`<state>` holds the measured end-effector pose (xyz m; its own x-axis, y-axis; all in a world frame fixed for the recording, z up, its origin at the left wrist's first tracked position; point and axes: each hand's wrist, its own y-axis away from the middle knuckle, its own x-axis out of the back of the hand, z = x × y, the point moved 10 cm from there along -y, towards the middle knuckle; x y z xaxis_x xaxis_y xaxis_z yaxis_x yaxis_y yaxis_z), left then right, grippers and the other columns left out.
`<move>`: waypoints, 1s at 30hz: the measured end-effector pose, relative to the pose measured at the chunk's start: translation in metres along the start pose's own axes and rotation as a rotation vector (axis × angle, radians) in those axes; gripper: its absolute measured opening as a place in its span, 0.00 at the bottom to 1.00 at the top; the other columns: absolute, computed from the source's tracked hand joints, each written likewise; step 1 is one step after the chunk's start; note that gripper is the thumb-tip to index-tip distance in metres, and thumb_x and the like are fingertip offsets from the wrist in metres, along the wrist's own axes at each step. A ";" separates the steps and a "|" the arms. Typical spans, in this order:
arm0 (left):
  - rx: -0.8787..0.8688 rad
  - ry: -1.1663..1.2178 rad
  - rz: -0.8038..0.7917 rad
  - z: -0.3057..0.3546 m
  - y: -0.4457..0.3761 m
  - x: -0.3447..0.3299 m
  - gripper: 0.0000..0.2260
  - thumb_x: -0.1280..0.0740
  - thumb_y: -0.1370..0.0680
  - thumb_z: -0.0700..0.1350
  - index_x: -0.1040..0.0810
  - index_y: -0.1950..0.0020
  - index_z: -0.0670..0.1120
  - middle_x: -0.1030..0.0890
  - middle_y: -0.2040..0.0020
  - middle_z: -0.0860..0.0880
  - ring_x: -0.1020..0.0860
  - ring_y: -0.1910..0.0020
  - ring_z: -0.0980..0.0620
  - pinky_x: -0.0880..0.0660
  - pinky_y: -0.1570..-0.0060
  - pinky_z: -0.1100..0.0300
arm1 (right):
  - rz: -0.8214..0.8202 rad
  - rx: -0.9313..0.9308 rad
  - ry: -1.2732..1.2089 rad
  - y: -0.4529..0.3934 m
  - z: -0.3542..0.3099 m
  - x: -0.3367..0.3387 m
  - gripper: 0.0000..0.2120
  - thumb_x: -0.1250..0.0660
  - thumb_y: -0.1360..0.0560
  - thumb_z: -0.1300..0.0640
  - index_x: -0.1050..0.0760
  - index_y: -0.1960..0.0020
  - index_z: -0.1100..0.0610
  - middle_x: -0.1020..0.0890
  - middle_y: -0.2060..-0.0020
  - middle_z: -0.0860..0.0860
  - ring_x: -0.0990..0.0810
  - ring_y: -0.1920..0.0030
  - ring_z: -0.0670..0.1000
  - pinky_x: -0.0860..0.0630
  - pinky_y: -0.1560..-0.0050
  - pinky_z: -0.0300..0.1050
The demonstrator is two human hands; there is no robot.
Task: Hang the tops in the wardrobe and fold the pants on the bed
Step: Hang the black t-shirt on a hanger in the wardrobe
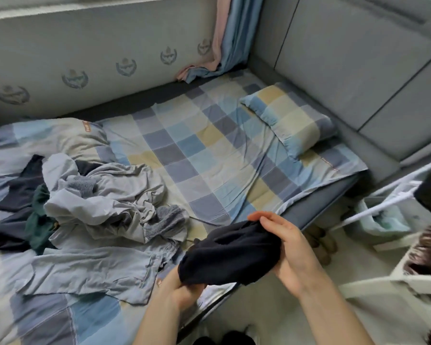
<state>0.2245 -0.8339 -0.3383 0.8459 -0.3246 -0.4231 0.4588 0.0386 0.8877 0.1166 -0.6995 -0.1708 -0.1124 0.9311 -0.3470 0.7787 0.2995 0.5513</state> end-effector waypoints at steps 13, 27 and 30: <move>-0.359 -0.740 -0.366 -0.054 0.073 -0.181 0.08 0.41 0.27 0.37 0.23 0.60 0.45 0.26 0.63 0.44 0.26 0.64 0.48 0.32 0.65 0.56 | 0.546 0.161 0.416 0.087 -0.012 0.238 0.11 0.37 0.24 0.68 0.19 0.59 0.58 0.17 0.61 0.51 0.22 0.58 0.47 0.29 0.61 0.32; -0.277 -1.643 -1.117 -0.361 0.218 -0.293 0.05 0.41 0.38 0.37 0.28 0.69 0.46 0.35 0.73 0.49 0.39 0.73 0.52 0.45 0.71 0.61 | 0.424 0.619 0.928 0.200 -0.087 0.369 0.30 0.35 0.25 0.63 0.36 0.30 0.37 0.35 0.34 0.38 0.39 0.33 0.36 0.42 0.33 0.30; -0.265 -1.724 -1.199 -0.398 0.229 -0.301 0.05 0.40 0.40 0.39 0.27 0.71 0.48 0.34 0.74 0.49 0.38 0.73 0.51 0.46 0.70 0.61 | 0.376 0.584 1.185 0.204 -0.080 0.393 0.25 0.34 0.29 0.60 0.28 0.38 0.37 0.39 0.31 0.42 0.46 0.31 0.43 0.46 0.33 0.32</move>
<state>0.1834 -0.3518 -0.0800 -0.7886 -0.6116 0.0635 0.6035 -0.7500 0.2708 0.1819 -0.2558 -0.1341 -0.0640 0.6430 0.7632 0.9902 0.1357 -0.0314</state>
